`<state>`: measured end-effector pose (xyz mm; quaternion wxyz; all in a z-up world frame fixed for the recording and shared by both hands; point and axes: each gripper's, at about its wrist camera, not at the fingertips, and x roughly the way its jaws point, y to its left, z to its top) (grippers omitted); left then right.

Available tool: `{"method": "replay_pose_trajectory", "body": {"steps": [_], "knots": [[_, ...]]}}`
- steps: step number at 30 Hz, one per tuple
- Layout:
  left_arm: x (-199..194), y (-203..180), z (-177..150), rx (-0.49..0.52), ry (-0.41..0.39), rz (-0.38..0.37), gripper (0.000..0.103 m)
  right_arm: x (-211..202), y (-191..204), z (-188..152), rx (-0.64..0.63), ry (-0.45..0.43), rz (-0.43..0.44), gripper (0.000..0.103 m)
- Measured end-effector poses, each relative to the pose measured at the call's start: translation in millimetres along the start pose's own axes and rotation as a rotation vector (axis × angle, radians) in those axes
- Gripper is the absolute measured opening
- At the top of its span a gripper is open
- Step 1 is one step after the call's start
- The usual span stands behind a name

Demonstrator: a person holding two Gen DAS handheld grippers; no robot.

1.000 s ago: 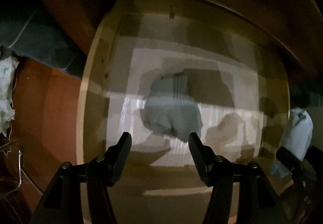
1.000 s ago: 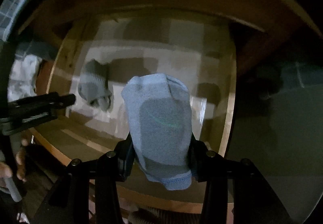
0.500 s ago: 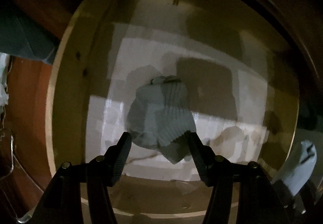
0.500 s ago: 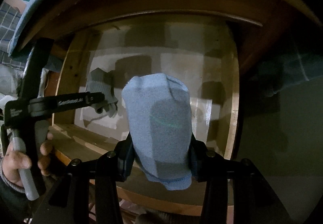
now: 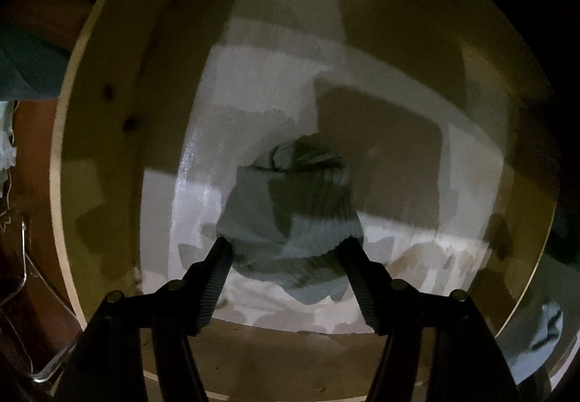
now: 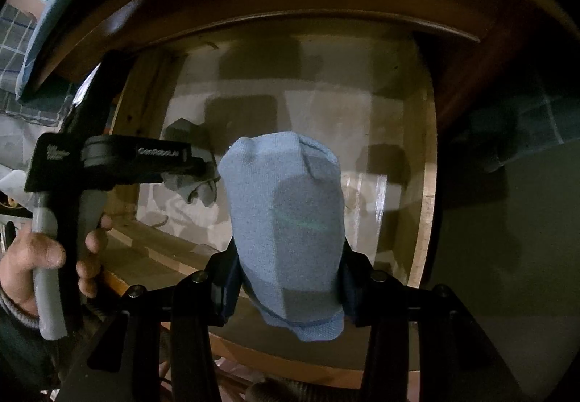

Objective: Take underwear out of drawer
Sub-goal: 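Close the left gripper on the grey ribbed sock while the right gripper holds the blue sock, then lift the grey ribbed sock with the left gripper and carry it over the shoe box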

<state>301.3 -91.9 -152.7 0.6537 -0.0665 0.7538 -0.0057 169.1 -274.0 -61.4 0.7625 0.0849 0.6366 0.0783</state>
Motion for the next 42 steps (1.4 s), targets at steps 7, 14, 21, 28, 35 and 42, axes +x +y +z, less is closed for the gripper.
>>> {"method": "replay_pose_trajectory", "body": {"steps": [7, 14, 21, 28, 35, 42], "knots": [[6.7, -0.1, 5.1, 0.014, 0.020, -0.028, 0.066, 0.6, 1.2, -0.7, 0.003, 0.007, -0.004, 0.042], [1.5, 8.0, -2.5, 0.049, 0.001, -0.079, 0.044, 1.3, -1.9, -0.4, 0.019, 0.011, 0.015, 0.042], [-5.5, 15.1, -18.7, 0.105, -0.006, -0.065, 0.033, 3.0, -0.7, 1.5, 0.024, 0.012, 0.012, 0.042], [-14.6, 16.7, -32.0, 0.107, -0.032, -0.059, 0.032, 3.7, 1.2, 2.5, 0.022, 0.008, 0.007, 0.042], [-21.4, 14.1, -52.3, 0.154, -0.093, -0.036, 0.032, 5.5, 1.0, 2.3, 0.019, 0.011, -0.005, 0.042], [-32.4, 6.5, -70.3, 0.200, -0.152, -0.018, 0.032, 8.6, 2.3, 3.4, 0.012, 0.018, -0.019, 0.042]]}}
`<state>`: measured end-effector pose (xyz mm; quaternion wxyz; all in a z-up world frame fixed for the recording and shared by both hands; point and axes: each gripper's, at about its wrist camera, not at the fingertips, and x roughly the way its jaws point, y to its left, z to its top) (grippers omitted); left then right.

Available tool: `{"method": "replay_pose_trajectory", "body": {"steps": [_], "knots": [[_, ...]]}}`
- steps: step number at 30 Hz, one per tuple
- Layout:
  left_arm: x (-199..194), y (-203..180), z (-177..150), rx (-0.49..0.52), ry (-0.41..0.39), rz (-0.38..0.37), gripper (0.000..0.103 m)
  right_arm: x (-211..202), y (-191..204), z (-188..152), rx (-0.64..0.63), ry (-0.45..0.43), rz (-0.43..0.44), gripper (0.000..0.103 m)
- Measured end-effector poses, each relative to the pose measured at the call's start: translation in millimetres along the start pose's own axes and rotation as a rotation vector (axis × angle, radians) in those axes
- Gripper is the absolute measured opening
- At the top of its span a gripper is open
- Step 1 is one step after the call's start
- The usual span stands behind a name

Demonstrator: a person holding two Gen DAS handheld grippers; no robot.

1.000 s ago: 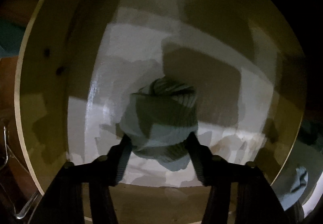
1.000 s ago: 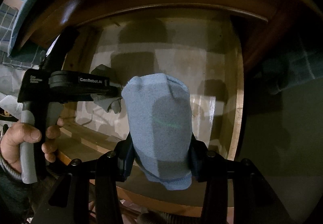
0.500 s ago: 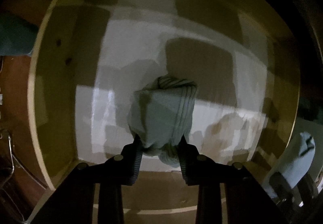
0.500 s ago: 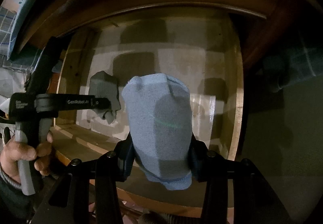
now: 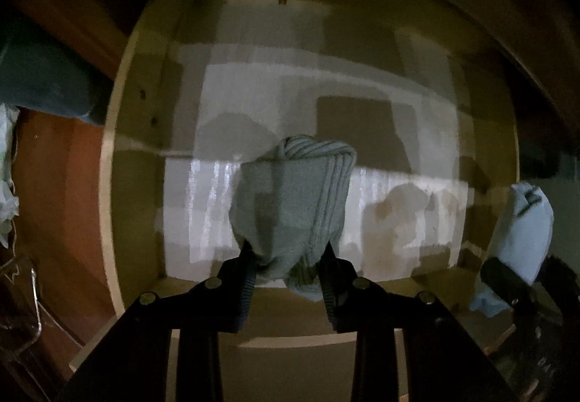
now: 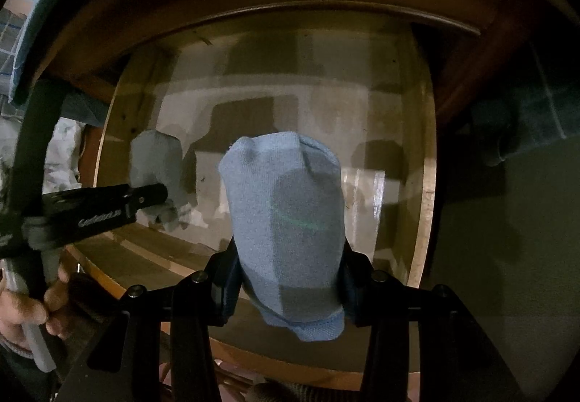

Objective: Take underwear out of drawer
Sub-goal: 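Lift the grey ribbed sock with the left gripper and carry it over the shoe box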

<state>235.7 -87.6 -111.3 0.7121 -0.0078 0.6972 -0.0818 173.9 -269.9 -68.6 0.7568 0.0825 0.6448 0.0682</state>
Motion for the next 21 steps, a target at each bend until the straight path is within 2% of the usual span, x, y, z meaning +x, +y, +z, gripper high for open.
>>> {"method": "replay_pose_trajectory", "body": {"steps": [6, 14, 21], "knots": [[-12.4, 5.1, -18.5, 0.033, -0.058, 0.021, 0.032, 2.9, 2.2, 1.9, -0.020, 0.010, -0.030, 0.042], [-53.7, 7.8, -37.6, 0.116, -0.128, 0.049, 0.032, 4.4, 2.6, 2.9, -0.033, 0.017, -0.054, 0.042], [-88.1, 8.5, -58.0, 0.158, -0.197, 0.029, 0.032, 4.4, 2.9, 2.6, -0.035, 0.017, -0.055, 0.042]]}}
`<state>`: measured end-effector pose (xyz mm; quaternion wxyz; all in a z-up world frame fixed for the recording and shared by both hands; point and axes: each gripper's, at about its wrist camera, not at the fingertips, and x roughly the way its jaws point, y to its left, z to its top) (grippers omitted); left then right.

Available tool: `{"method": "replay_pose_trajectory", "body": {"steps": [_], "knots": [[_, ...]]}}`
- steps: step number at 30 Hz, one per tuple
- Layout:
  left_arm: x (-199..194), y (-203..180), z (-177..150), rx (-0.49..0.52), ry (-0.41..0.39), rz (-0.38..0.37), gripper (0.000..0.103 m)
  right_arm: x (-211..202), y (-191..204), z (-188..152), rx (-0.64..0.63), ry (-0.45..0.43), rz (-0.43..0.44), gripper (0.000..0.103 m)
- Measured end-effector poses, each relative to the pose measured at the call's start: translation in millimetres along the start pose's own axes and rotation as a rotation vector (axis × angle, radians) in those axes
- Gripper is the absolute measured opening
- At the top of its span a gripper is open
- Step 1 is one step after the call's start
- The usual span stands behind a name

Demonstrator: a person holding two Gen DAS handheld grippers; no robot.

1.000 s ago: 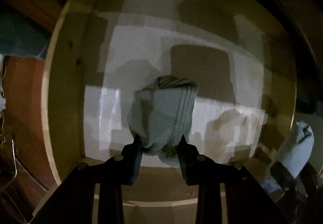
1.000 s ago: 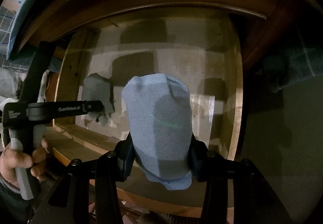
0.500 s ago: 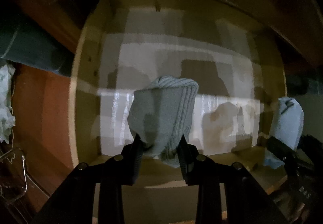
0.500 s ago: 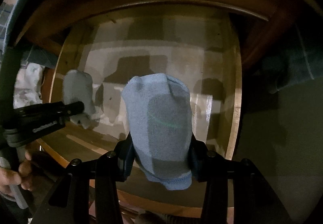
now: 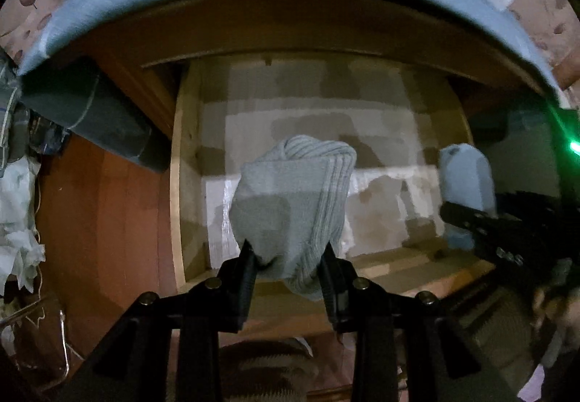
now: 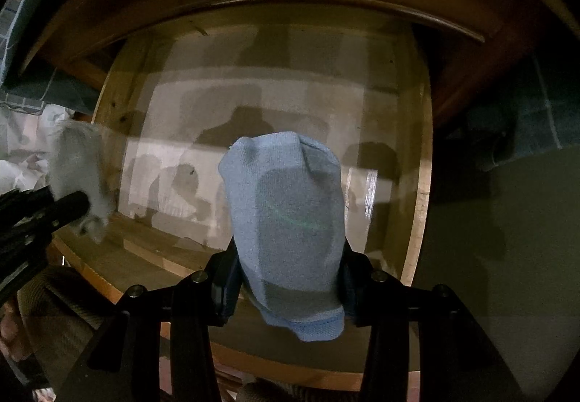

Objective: Take underwear out of drawer
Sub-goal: 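Lift the grey ribbed sock with the left gripper and carry it over the shoe box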

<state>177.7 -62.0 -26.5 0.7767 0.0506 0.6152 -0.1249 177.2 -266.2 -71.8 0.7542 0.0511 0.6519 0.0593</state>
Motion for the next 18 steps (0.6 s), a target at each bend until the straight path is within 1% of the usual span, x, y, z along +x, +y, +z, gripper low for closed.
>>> {"method": "replay_pose_trajectory", "body": {"steps": [5, 9, 15, 18], "knots": [[-28.3, -6.6, -13.7, 0.054, -0.053, 0.001, 0.032, 0.4, -0.4, -0.1, -0.006, 0.001, 0.002, 0.042], [-56.7, -9.1, -18.1, 0.085, -0.104, 0.000, 0.032, 0.2, -1.2, 0.0, -0.006, 0.001, 0.004, 0.042], [-107.3, -7.5, -14.7, 0.094, -0.195, -0.030, 0.032, -0.7, -0.9, -0.9, -0.006, 0.000, 0.002, 0.042], [-133.7, -3.8, -9.6, 0.087, -0.244, -0.063, 0.032, -0.8, -0.3, -1.1, -0.006, -0.002, 0.000, 0.042]]}}
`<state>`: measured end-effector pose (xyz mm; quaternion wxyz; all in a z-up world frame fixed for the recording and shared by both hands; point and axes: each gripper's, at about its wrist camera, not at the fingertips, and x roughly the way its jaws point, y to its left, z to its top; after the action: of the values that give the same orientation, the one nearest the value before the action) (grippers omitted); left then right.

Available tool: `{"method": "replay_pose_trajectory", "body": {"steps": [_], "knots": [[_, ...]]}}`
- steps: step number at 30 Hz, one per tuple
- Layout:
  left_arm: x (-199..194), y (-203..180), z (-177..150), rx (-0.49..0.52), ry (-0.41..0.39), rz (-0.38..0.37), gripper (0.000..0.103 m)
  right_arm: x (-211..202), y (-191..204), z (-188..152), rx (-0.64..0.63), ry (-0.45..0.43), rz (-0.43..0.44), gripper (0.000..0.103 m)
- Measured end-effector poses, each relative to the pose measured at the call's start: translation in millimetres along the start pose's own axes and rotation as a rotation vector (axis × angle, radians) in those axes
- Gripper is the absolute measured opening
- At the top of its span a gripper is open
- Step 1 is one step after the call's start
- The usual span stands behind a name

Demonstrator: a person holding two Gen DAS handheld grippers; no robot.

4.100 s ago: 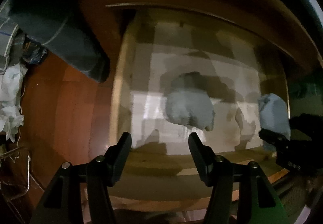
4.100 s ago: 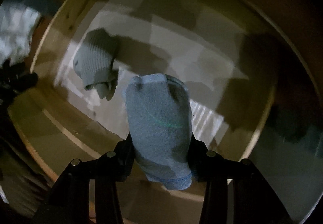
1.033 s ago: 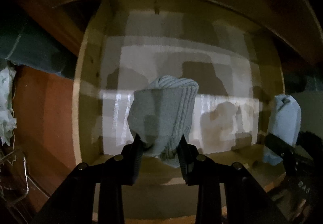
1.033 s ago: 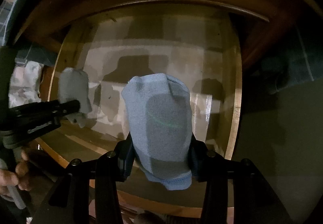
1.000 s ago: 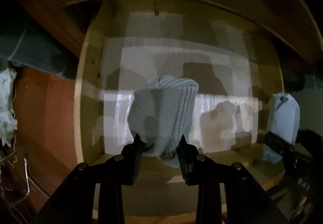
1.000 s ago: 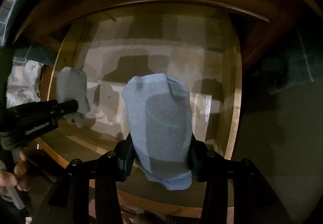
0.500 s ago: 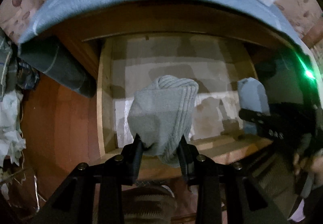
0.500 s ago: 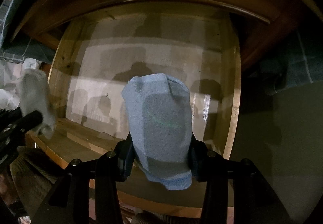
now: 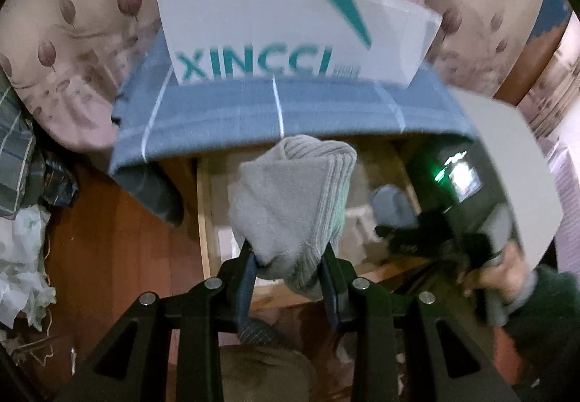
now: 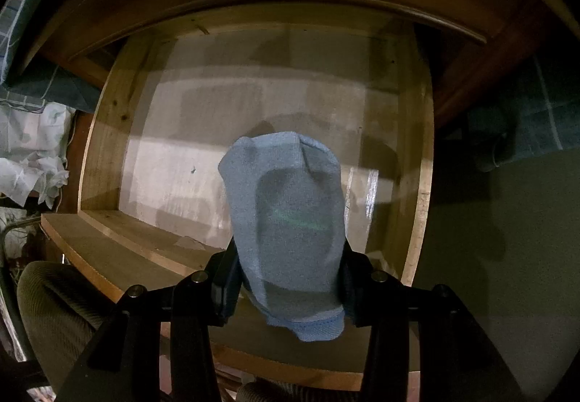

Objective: Take underwear out of drawer
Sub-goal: 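Lift the grey ribbed sock with the left gripper and carry it over the shoe box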

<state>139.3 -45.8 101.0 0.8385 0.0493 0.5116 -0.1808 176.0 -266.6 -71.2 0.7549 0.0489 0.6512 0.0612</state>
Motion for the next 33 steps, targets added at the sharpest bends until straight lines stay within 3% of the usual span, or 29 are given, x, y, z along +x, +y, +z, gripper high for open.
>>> {"method": "replay_pose_trajectory", "body": {"steps": [9, 17, 21, 26, 33], "knots": [[-59.6, 15.9, 58.3, -0.002, -0.183, 0.042, 0.032, 0.3, 1.5, 0.2, -0.003, 0.000, -0.003, 0.042], [-79.4, 33.7, 133.6, -0.009, -0.268, 0.076, 0.032, -0.4, 0.3, -0.6, -0.002, -0.007, 0.004, 0.042], [-73.0, 39.7, 174.2, -0.040, -0.277, 0.071, 0.032, -1.4, -0.2, -1.2, 0.001, -0.013, 0.003, 0.042], [-43.0, 43.6, 216.2, -0.065, -0.232, 0.073, 0.032, -1.9, 1.2, -1.6, 0.003, -0.014, 0.001, 0.042], [11.7, 40.0, 239.3, -0.049, -0.142, 0.109, 0.032, -3.0, 0.3, -1.3, 0.012, -0.019, 0.012, 0.042]]}}
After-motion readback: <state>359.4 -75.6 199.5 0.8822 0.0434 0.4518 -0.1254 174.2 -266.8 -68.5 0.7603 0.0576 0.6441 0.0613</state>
